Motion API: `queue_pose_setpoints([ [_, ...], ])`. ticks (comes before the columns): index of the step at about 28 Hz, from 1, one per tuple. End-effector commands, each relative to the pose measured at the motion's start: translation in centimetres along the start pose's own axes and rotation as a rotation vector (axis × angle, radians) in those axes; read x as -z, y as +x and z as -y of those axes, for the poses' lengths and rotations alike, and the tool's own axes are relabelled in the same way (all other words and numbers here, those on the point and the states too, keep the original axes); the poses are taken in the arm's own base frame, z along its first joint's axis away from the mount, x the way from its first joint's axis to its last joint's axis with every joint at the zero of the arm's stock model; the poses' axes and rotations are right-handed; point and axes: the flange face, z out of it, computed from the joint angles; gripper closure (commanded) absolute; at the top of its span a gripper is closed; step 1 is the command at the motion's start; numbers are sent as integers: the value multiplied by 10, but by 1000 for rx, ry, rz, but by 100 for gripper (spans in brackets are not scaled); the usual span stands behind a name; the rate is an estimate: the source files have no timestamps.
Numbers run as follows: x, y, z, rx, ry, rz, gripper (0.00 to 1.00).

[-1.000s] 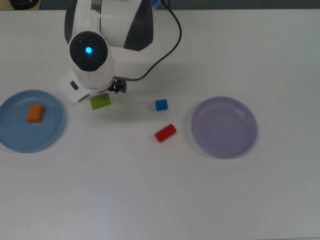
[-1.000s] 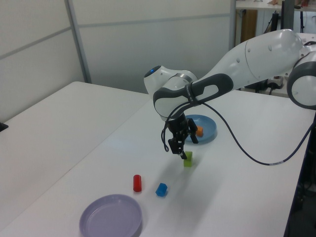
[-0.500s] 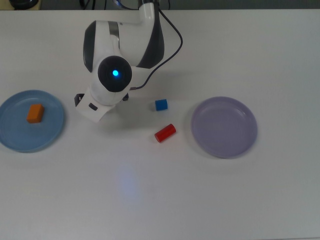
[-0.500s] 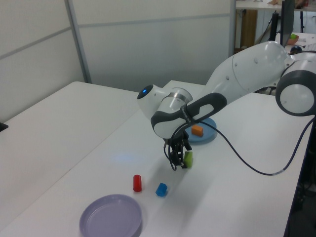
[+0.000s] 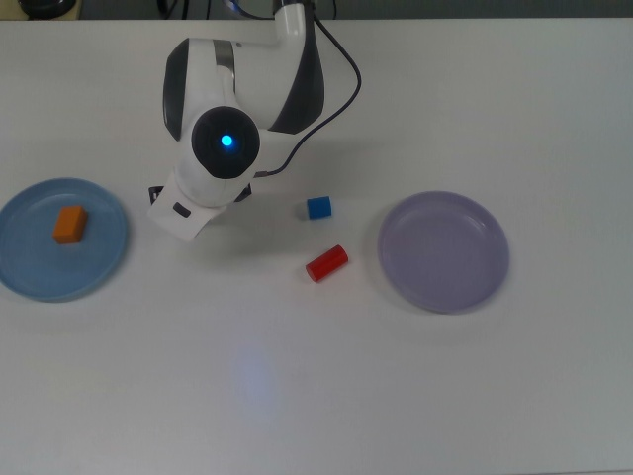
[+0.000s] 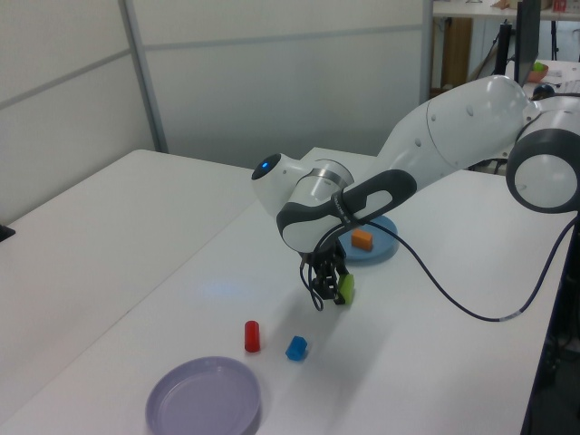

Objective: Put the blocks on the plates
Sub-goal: 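Lower and close the gripper on the green block, then carry the green block onto the blue plate and release it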

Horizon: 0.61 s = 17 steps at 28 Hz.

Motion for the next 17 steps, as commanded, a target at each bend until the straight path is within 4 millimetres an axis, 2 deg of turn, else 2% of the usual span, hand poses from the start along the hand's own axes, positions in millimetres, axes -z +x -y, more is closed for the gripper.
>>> queue_pose_setpoints([
  [1,24,-16,-43,-73,38,-60,100],
  [6,31,-27,-94,-173,98,-114,99],
  [7,35,-33,-117,-216,111,-152,99],
  [8,38,-34,-126,-235,116,-178,99],
  [12,42,-30,-152,-304,137,-321,98],
  [15,40,-22,-159,-328,126,-409,98],
  [17,26,-17,-169,-349,122,-445,98],
])
